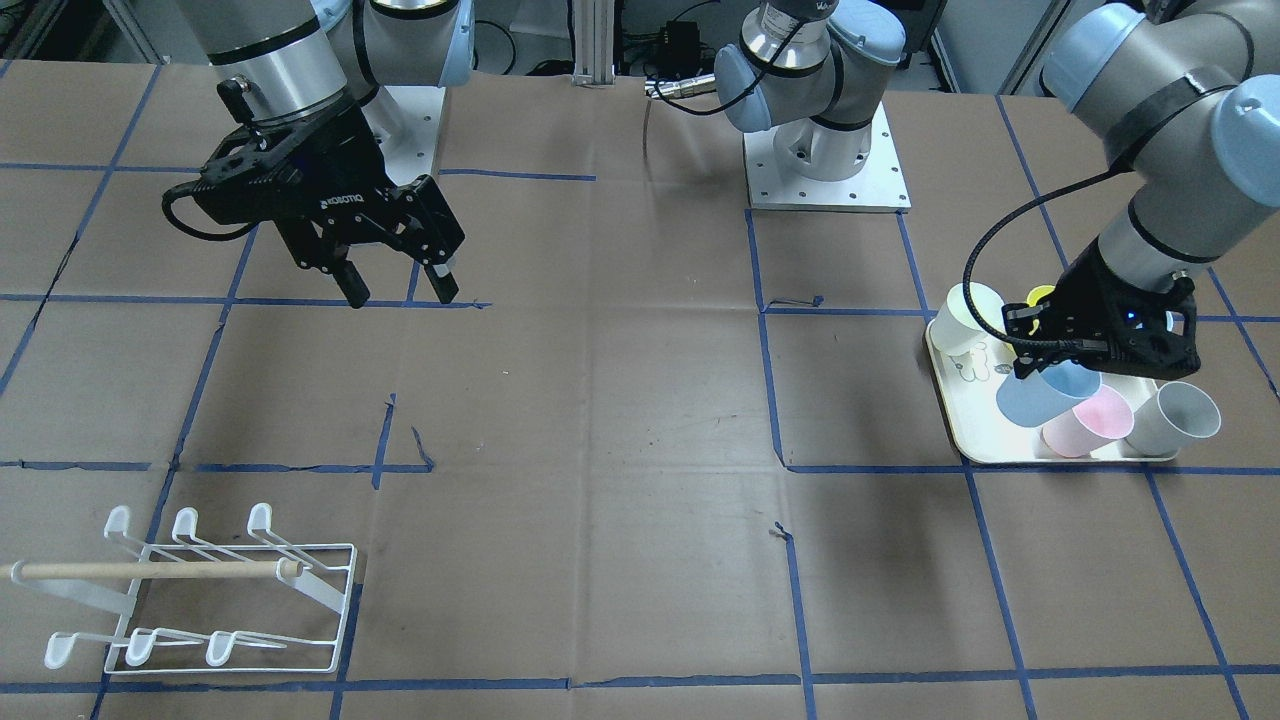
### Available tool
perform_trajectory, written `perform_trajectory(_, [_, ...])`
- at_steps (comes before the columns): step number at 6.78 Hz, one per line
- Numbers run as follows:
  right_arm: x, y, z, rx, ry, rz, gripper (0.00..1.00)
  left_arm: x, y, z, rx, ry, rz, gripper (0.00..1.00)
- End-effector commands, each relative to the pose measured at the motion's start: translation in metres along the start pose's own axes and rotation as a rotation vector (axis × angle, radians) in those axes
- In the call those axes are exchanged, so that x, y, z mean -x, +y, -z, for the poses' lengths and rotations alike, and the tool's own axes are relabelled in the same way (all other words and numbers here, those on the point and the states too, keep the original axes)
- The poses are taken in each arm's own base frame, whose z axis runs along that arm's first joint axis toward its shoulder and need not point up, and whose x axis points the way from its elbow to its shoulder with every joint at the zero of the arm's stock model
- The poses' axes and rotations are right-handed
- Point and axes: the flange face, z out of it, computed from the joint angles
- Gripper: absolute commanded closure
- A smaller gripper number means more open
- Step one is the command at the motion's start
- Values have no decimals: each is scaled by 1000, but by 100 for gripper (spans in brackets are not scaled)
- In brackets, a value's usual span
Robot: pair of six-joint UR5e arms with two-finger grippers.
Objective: Transfer IKEA cup to right arm and place on rack
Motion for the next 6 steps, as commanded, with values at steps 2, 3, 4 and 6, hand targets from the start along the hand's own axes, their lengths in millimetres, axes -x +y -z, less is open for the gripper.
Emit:
perform_trajectory(2, [10,30,-4,-78,-382,-315,0,-21,-45,59,-90,108,-49,100])
perform_trajectory(3, [1,49,-11,-115,-473,-380,0,-35,-53,64,-188,255,-70,100])
perform_trajectory(4, [-5,63,-12,-149,-534,-440,0,-45,-58,66,-263,350,-103,100])
perform_trajectory(6, [-5,67,-6,-159,-589,-547,1,-68,-76,68,-545,558,-193,100])
